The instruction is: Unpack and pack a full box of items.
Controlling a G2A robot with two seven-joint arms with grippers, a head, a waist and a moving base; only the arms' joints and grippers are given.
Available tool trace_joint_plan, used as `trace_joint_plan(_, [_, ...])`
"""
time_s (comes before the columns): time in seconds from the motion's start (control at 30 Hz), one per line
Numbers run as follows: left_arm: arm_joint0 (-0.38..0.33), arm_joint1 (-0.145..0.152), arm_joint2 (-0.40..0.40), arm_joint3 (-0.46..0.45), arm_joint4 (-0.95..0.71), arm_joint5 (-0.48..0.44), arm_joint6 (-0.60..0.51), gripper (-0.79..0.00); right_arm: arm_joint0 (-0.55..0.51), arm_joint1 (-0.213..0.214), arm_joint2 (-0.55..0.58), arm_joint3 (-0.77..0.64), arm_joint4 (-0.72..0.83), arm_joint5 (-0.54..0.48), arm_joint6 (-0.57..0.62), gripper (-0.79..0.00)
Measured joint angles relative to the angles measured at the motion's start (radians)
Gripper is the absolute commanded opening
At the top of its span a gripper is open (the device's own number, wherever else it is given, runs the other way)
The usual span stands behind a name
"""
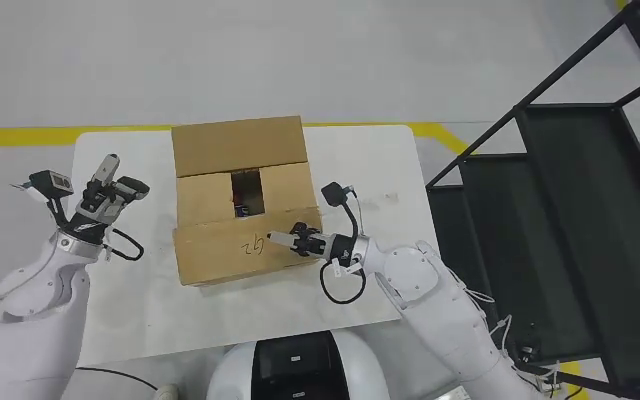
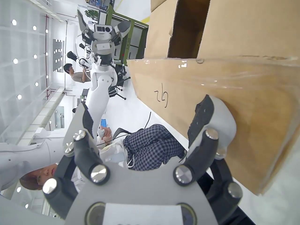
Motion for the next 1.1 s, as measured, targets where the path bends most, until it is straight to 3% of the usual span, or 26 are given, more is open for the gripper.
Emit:
trace_joint_plan(0.2, [-0.164, -0.020, 0.109, 0.180, 0.055, -0.031, 0.001, 0.000, 0.026, -0.002, -0.026, 0.003, 0.008, 0.011, -0.001, 0.000])
trace_joint_plan(0.63, [-0.163, -0.021, 0.108, 0.184, 0.082, -0.031, 0.034, 0.000, 0.075, -0.002, -0.064, 0.013, 0.014, 0.041, 0.042, 0.000])
trace_joint_plan(0.73, [-0.197, -0.028, 0.135, 0.219, 0.185, -0.104, 0.093, 0.000, 0.083, -0.001, -0.067, 0.017, 0.019, 0.040, 0.046, 0.000])
trace_joint_plan(1.1, [-0.450, -0.098, 0.343, 0.568, 0.263, -0.228, 0.110, 0.000, 0.071, 0.005, -0.066, 0.003, 0.029, 0.037, 0.030, 0.000])
